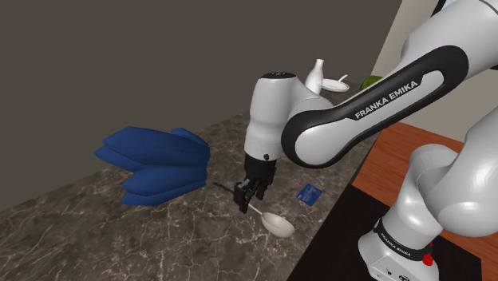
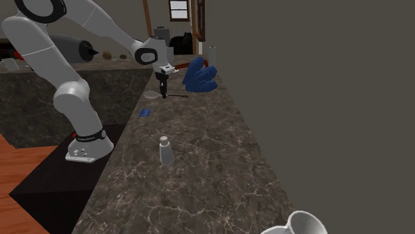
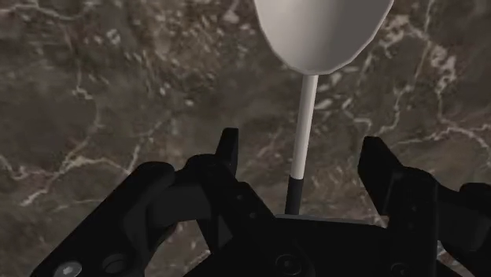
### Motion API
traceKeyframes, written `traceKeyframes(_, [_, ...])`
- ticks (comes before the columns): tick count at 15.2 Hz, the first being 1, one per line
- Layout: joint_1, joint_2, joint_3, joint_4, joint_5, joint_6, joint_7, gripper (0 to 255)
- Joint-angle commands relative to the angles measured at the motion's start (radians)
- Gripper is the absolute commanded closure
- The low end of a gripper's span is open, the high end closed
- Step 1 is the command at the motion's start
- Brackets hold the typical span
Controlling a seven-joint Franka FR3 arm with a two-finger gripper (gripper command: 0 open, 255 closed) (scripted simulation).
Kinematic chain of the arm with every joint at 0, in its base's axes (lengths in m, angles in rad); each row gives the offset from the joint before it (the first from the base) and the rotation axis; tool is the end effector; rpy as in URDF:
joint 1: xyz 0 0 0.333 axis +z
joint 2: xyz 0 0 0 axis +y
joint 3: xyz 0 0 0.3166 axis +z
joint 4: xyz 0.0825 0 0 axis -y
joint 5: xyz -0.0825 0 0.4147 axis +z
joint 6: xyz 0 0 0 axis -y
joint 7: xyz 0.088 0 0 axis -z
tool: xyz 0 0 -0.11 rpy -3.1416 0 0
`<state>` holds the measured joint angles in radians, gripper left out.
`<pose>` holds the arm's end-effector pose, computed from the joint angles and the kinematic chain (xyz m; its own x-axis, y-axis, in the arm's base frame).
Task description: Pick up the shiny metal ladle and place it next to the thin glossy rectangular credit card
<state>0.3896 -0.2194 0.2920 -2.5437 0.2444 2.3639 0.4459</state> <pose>0.3596 0.2917 0.3259 0.9979 0.0599 -0.0256 0.0567 -0.9919 -0.1139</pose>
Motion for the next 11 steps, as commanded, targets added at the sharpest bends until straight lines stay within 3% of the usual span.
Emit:
traceKeyframes(1, [0.000,0.000,0.000,0.000,0.000,0.000,0.000,0])
traceKeyframes(4, [0.000,0.000,0.000,0.000,0.000,0.000,0.000,0])
traceKeyframes(8, [-0.006,-0.089,-0.021,0.056,-0.005,-0.146,-0.003,0])
traceKeyframes(11, [-0.006,-0.089,-0.021,0.056,-0.005,-0.146,-0.003,0])
